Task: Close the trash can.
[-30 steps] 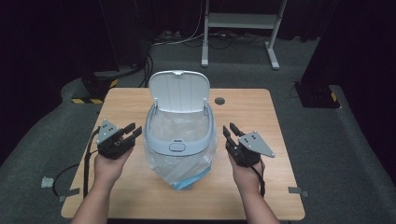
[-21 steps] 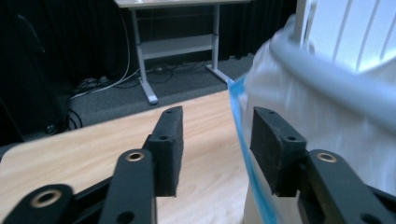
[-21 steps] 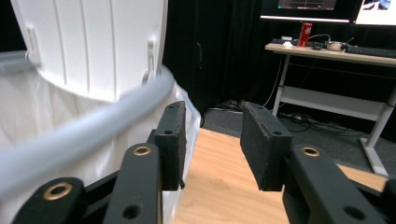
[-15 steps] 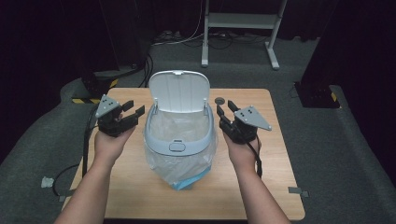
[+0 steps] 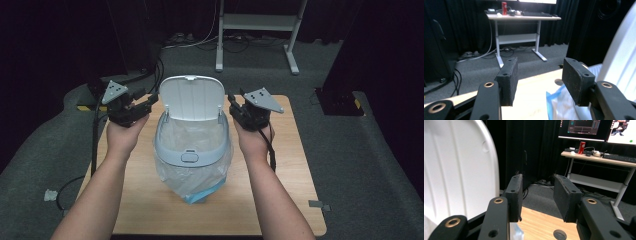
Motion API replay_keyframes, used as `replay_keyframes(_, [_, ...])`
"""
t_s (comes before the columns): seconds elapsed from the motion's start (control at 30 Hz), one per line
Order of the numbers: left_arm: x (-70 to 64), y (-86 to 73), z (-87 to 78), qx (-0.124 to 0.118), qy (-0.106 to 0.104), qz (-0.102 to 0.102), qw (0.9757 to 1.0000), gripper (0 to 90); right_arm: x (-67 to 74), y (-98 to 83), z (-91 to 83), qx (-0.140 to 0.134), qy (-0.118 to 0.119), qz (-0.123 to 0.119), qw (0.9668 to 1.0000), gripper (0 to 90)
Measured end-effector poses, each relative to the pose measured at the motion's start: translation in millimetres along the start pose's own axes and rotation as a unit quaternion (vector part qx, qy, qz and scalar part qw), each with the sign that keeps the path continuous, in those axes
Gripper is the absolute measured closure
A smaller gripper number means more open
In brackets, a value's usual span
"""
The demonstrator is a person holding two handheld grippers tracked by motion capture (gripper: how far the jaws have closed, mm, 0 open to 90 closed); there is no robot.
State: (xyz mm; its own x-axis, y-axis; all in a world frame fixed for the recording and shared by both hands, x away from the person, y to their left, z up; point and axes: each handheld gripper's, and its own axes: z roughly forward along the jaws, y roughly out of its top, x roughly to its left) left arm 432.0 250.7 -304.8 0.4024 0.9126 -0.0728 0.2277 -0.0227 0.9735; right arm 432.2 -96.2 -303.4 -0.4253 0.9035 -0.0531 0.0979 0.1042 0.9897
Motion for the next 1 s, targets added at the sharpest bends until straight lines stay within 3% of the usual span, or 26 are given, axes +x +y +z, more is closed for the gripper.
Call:
replay_keyframes(0.23, [-8.8, 11.4, 7.8, -0.013, 0.008, 0.002, 0.9999, 47.4, 3.3, 7.2, 18.9, 0.011, 0.003, 0.002, 0.9999, 59.3])
replay_keyframes(0.47, [-16.5, 14.4, 8.0, -0.018, 0.001, -0.003, 0.9998, 50.3, 5.3, 7.8, 21.3, 0.005, 0.009, -0.007, 0.9999, 60.3])
replay_keyframes(0.67, [-21.6, 10.3, -1.2, -0.025, -0.007, 0.002, 0.9997, 49.8, 10.0, 6.7, 11.6, -0.006, 0.014, -0.013, 0.9998, 61.4])
replay_keyframes(1.0, [-31.2, -9.0, -17.9, -0.040, -0.016, -0.005, 0.9991, 48.8, 19.1, -7.0, -11.2, -0.020, 0.021, -0.019, 0.9994, 60.5])
